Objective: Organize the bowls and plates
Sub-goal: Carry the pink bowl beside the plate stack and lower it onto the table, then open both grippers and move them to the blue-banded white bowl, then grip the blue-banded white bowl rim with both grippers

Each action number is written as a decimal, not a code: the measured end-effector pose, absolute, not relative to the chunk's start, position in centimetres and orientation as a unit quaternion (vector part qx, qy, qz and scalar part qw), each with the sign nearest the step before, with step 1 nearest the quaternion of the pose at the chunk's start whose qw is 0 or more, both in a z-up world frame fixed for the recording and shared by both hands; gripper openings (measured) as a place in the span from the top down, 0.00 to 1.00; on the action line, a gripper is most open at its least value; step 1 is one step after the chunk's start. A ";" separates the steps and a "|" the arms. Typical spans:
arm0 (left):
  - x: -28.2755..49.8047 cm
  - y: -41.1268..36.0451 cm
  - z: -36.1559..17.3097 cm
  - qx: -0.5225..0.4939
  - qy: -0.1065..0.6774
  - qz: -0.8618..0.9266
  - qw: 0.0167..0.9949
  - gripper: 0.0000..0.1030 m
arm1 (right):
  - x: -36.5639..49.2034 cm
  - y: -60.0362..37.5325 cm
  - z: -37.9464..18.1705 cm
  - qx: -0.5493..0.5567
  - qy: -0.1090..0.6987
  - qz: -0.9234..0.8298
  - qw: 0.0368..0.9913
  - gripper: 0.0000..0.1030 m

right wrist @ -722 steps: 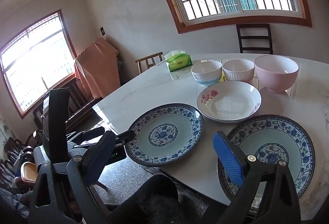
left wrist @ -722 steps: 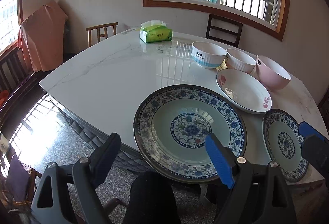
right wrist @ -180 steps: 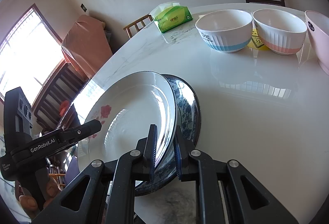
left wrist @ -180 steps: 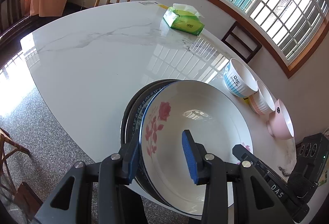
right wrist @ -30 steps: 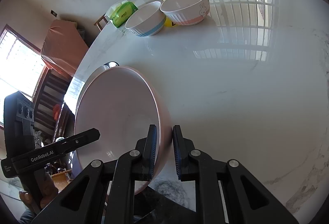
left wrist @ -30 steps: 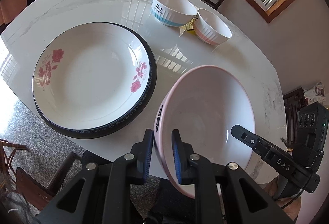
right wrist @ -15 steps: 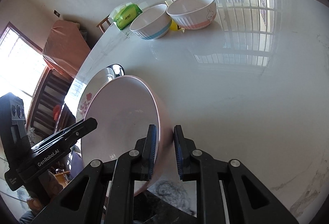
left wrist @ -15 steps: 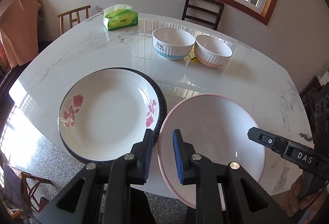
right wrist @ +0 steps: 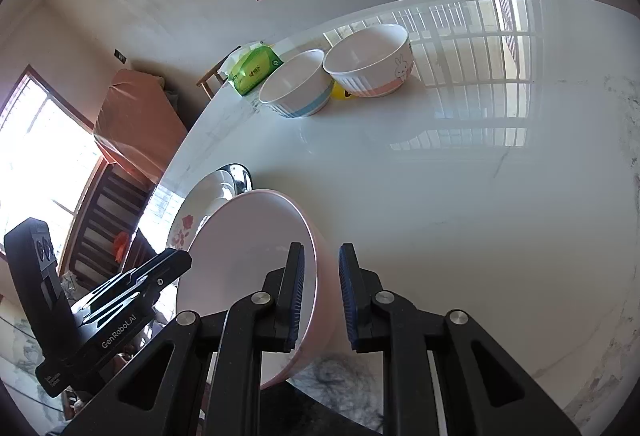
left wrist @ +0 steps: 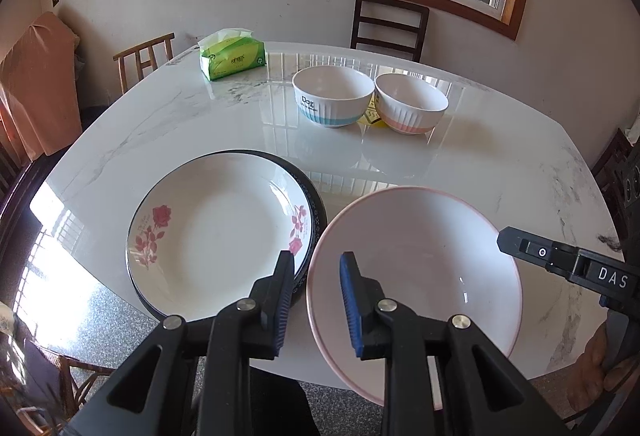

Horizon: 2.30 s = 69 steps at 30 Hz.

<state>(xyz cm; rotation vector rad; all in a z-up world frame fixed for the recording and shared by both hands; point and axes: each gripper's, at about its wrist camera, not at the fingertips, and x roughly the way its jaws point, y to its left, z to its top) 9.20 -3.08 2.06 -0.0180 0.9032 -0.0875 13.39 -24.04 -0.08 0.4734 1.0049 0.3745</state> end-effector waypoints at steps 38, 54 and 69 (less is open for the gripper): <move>33.2 2.7 3.0 -0.203 0.539 -0.140 0.806 0.62 | 30.5 -20.5 1.6 0.300 0.544 0.185 0.762 0.75; 40.0 0.7 0.0 -0.135 0.563 -0.118 0.806 0.62 | 36.4 -18.5 -2.2 0.320 0.571 0.106 0.748 0.75; 39.7 1.3 -3.5 -0.140 0.585 -0.059 0.796 0.91 | 37.5 -17.2 -3.8 0.259 0.579 0.072 0.770 0.78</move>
